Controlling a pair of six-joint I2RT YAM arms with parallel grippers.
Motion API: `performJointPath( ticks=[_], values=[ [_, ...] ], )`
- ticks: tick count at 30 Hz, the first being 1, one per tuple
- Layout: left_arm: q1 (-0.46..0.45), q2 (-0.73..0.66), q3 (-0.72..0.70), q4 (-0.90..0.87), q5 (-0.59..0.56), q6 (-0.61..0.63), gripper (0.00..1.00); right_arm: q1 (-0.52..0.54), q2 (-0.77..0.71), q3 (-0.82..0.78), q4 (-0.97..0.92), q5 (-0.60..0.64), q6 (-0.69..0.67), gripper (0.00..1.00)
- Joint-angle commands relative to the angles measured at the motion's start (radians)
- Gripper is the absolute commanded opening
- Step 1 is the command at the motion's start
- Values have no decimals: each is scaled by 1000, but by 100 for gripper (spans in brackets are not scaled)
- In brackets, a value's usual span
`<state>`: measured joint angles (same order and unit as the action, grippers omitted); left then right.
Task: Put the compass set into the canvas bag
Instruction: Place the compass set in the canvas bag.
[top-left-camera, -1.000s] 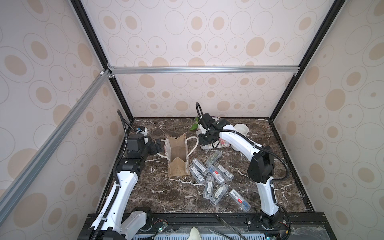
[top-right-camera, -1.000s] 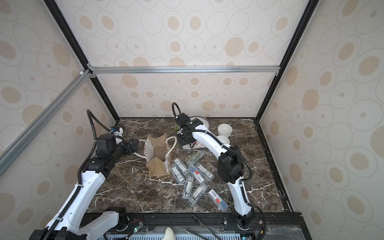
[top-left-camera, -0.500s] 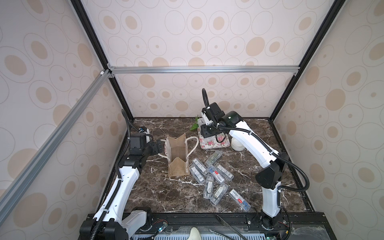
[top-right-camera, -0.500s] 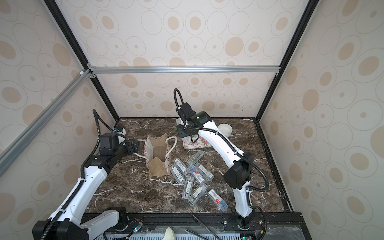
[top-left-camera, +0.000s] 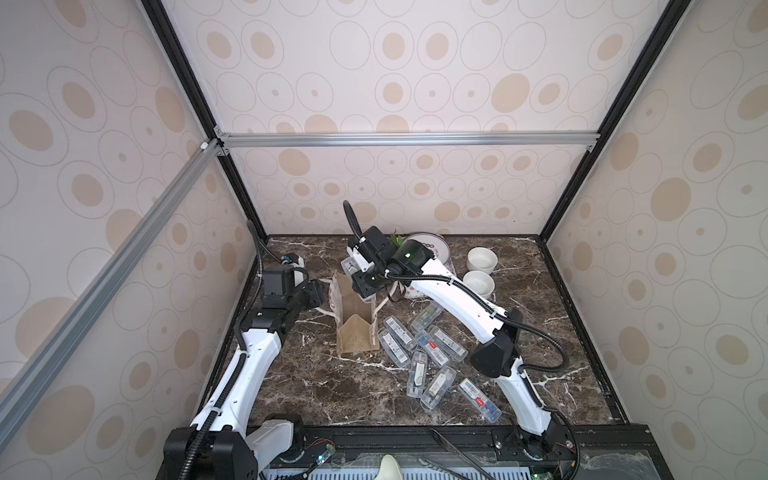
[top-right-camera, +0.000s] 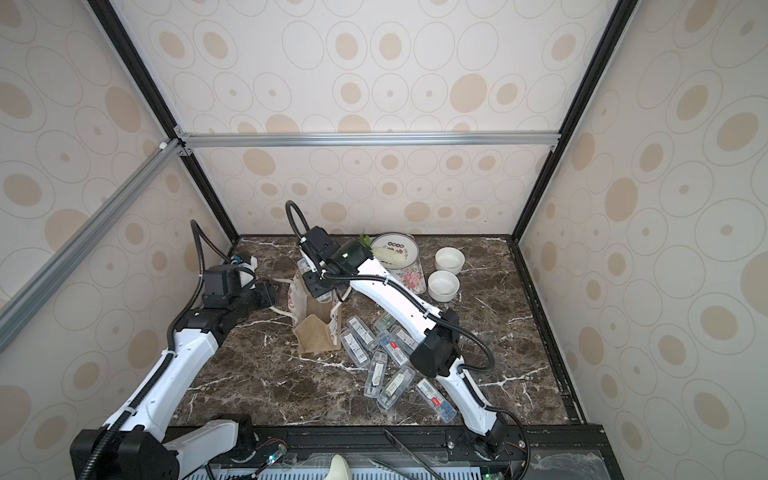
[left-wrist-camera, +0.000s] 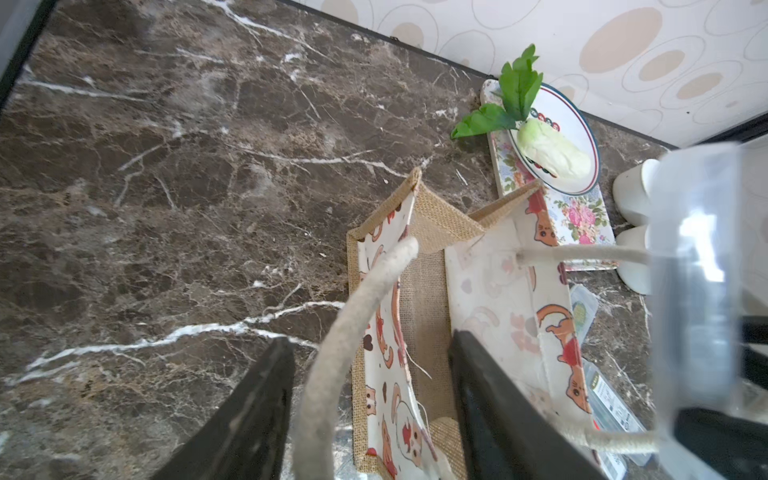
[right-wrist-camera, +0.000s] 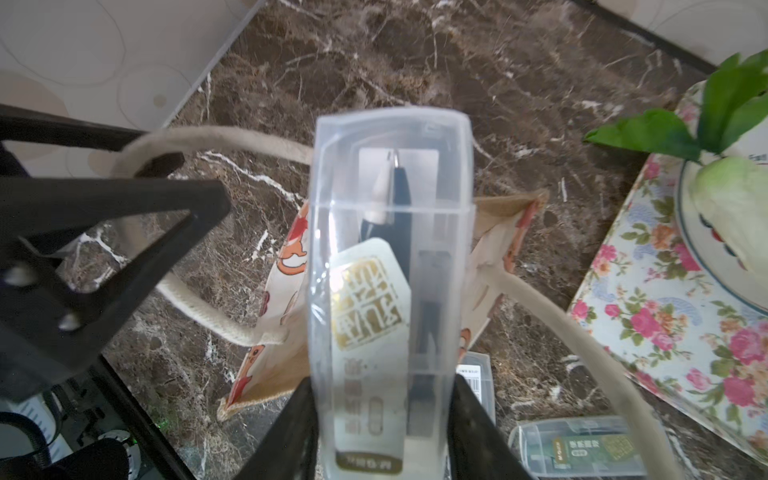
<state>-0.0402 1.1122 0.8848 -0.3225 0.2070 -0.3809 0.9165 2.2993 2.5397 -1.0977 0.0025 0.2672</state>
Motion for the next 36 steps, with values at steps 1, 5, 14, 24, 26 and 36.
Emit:
performJointPath(
  ticks=[1, 5, 14, 24, 26, 36],
  values=[
    [7, -21, -17, 20, 36, -21, 49, 10, 23, 21, 16, -12, -5, 41],
    [10, -35, -42, 43, 61, -42, 36, 15, 59, 20, 23, 29, -24, 41],
    [10, -75, -89, 68, 103, -87, 13, 16, 119, 11, 32, 54, -35, 41],
    [11, -107, -104, 59, 98, -105, 0, 26, 143, -10, -6, 61, -18, 42],
    [11, -112, -105, 60, 99, -109, 0, 28, 149, -31, -14, 60, -18, 43],
    [11, -126, -128, 75, 110, -141, 0, 37, 196, -2, -39, 25, -6, 46]
  ],
)
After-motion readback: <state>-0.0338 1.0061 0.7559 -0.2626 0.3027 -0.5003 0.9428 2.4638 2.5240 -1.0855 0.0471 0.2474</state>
